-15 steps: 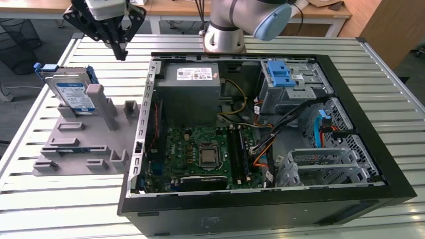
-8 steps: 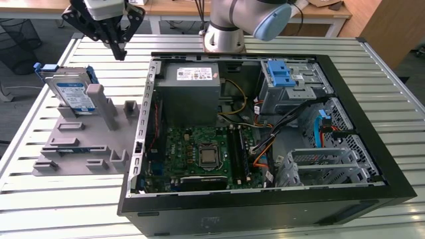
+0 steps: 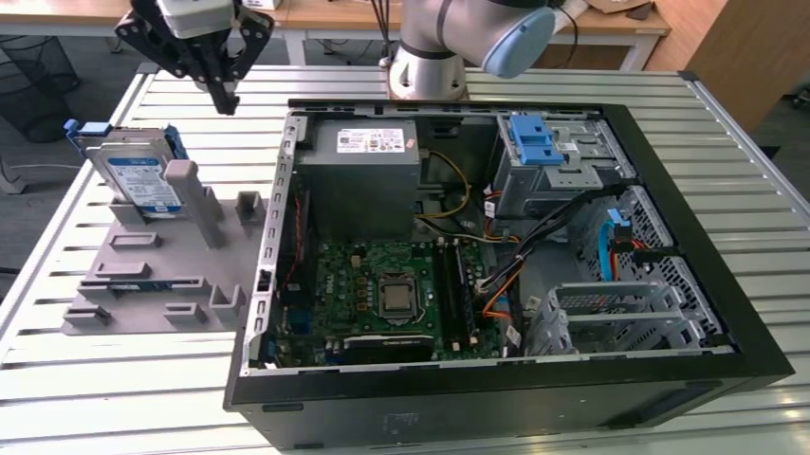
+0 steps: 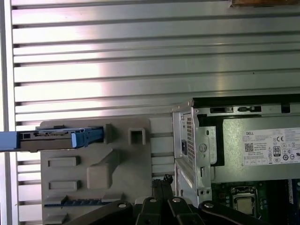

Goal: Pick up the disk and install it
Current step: 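Reach for the disk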

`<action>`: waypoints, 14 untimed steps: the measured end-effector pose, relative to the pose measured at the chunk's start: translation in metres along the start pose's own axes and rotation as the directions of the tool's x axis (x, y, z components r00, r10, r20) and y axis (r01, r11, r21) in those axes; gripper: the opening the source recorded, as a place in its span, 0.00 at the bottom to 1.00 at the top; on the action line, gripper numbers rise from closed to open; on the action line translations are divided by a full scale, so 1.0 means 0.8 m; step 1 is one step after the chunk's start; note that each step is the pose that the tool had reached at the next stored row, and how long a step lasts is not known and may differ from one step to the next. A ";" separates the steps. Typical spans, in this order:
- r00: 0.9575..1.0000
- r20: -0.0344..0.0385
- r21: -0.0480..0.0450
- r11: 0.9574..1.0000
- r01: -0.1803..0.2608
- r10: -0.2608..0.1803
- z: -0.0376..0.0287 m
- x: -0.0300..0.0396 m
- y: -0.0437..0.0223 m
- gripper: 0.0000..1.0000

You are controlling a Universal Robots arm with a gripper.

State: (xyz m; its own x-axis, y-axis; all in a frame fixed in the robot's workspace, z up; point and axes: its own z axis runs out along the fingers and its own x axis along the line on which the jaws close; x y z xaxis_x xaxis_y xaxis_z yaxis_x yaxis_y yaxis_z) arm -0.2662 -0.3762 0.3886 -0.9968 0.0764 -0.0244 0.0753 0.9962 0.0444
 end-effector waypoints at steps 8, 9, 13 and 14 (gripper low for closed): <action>1.000 0.000 0.000 1.000 0.000 0.000 0.0003 0.0038 0.0011 0.11; 1.000 0.000 0.000 1.000 0.000 0.000 0.0003 0.0043 0.0013 0.11; 1.000 0.000 0.000 1.000 0.000 0.000 0.0005 0.0062 0.0017 0.11; 1.000 0.000 0.000 1.000 0.000 0.000 0.0005 0.0067 0.0018 0.11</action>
State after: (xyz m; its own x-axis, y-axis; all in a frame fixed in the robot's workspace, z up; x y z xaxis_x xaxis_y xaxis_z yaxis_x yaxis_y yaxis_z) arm -0.2714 -0.3743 0.3881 -0.9968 0.0764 -0.0243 0.0753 0.9962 0.0444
